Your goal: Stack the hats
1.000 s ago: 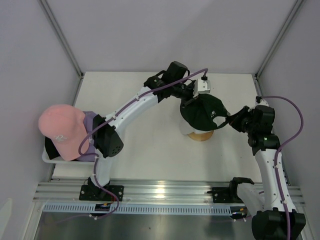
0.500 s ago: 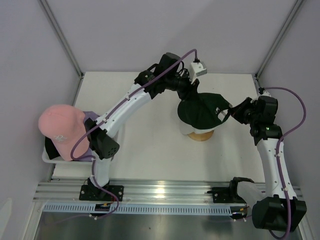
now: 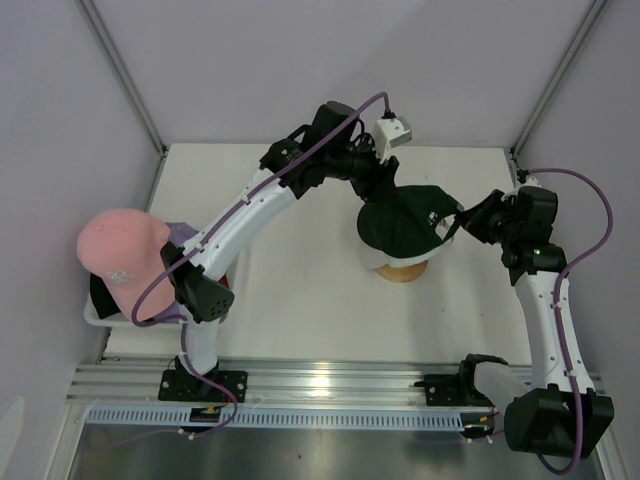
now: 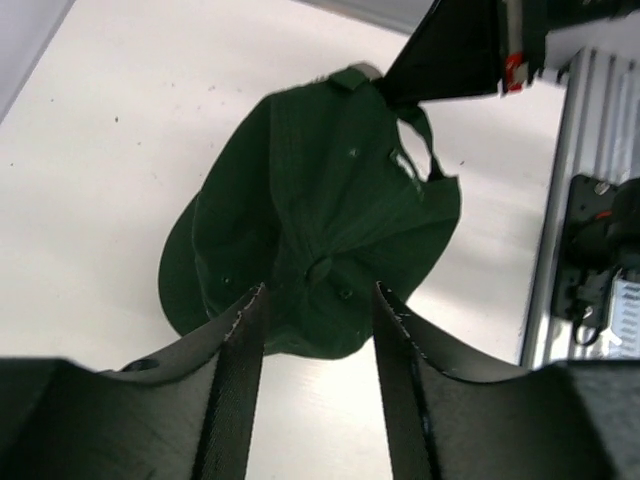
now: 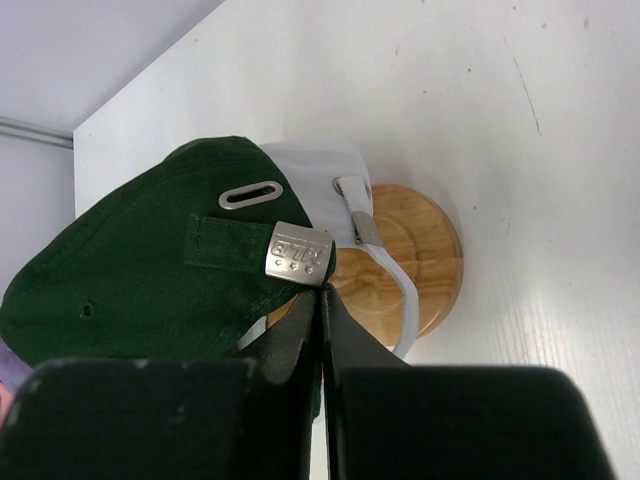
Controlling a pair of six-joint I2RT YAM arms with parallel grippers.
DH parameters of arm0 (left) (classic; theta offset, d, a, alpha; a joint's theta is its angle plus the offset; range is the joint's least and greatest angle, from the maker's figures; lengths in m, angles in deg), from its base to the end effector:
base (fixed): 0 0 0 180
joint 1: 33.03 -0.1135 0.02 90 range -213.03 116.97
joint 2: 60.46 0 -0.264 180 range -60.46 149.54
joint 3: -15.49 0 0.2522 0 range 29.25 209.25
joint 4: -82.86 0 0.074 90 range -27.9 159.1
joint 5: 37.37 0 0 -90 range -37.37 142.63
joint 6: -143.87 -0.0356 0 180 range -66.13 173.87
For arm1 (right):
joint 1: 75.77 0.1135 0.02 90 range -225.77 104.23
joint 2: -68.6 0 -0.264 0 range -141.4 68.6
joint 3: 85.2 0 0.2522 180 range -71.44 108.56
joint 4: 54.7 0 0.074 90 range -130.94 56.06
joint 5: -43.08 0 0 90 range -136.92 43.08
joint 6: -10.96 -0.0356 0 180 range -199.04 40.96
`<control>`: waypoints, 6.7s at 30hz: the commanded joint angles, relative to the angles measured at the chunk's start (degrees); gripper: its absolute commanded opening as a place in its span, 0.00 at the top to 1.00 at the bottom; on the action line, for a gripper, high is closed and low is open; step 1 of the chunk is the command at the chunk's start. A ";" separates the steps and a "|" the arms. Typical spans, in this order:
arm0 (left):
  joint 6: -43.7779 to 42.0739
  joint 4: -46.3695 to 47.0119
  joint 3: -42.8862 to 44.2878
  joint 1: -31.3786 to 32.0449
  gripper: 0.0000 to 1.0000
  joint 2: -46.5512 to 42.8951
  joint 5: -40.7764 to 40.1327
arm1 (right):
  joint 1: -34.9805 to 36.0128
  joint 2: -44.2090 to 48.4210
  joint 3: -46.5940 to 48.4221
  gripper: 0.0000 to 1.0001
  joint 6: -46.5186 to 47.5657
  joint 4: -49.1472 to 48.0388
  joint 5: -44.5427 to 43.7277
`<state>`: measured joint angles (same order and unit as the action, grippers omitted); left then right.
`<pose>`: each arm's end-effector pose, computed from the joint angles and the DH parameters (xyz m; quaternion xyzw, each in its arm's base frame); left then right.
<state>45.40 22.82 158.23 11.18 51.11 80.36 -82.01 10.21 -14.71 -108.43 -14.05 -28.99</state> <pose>0.2933 -0.3084 0.4386 0.4801 0.6951 -0.3479 0.4066 0.2228 -0.0133 0.3396 0.1840 0.8328 0.2325 0.4675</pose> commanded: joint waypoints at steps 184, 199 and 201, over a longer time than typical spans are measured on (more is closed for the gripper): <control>77.54 107.19 -83.98 -4.12 0.98 5.15 -21.23 | 3.43 -20.27 -3.82 0.64 8.99 -6.68 -4.13; 87.83 133.99 -90.94 -8.87 0.36 8.57 -17.97 | 5.71 -22.82 -7.15 0.64 8.73 -10.72 -7.47; 88.36 135.31 -90.15 -8.79 0.36 9.28 -17.71 | 5.89 -22.91 -8.03 0.64 8.56 -11.33 -8.00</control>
<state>132.39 138.79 66.04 2.02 59.29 62.04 -76.57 -11.56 -21.03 -100.41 -23.99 -33.31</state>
